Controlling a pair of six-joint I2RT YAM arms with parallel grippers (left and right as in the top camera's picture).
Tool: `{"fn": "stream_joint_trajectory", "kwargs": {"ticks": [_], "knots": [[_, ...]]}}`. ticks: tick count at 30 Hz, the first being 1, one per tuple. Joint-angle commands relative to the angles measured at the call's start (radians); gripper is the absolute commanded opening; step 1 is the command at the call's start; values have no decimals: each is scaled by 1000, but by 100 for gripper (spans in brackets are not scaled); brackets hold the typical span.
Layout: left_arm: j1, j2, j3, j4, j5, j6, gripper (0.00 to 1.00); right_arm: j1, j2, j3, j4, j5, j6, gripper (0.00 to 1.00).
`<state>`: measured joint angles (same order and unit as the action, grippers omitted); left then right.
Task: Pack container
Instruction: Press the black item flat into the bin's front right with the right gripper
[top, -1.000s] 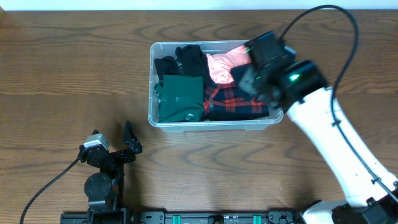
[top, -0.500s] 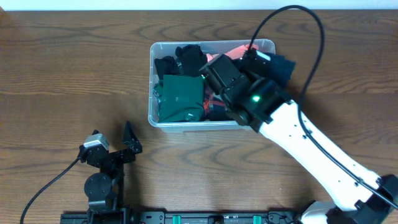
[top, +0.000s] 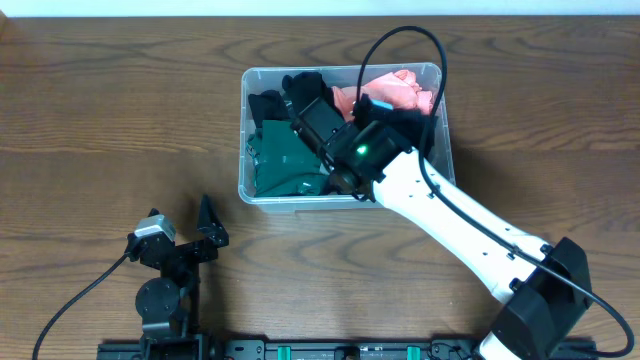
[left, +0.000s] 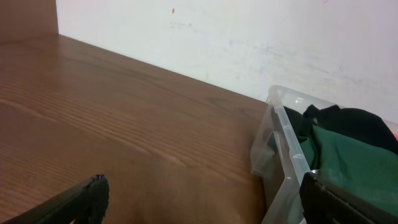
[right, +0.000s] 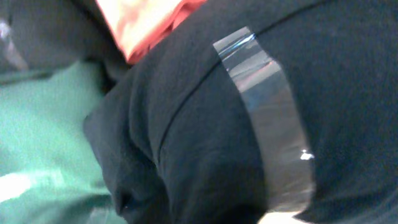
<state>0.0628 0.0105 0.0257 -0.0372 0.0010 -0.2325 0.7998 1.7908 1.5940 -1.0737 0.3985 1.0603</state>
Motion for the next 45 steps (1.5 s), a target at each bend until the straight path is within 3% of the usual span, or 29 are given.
{"fn": "stream_joint_trajectory", "kwargs": {"ticks": [1, 3, 6, 14, 16, 19, 21, 23, 34, 45], "knots": [[-2, -5, -22, -36, -9, 2, 98, 23, -6, 8, -35, -8, -95, 65], [-2, -5, -22, -36, -9, 2, 98, 27, -6, 8, -66, -18, -125, 87], [-2, -5, -22, -36, -9, 2, 98, 29, -9, 8, -119, -24, -126, 99], [-2, -5, -22, -36, -9, 2, 98, 39, -42, 12, -130, -40, -152, 99], [-2, -5, -22, -36, -9, 2, 98, 39, -63, 13, -100, -40, -231, 92], [-2, -5, -22, -36, -9, 2, 98, 39, -92, 13, -32, -40, -384, 73], [-2, -5, -22, -36, -9, 2, 98, 38, -98, 13, 12, -40, -450, 43], [-2, -5, -22, -36, -9, 2, 98, 31, -96, 12, 42, -40, -474, 1], [-2, -5, -22, -36, -9, 2, 98, -58, -66, -57, 56, -40, -474, 1], [-2, -5, -22, -36, -9, 2, 98, -113, -66, -341, 333, -119, -508, 1]]}}
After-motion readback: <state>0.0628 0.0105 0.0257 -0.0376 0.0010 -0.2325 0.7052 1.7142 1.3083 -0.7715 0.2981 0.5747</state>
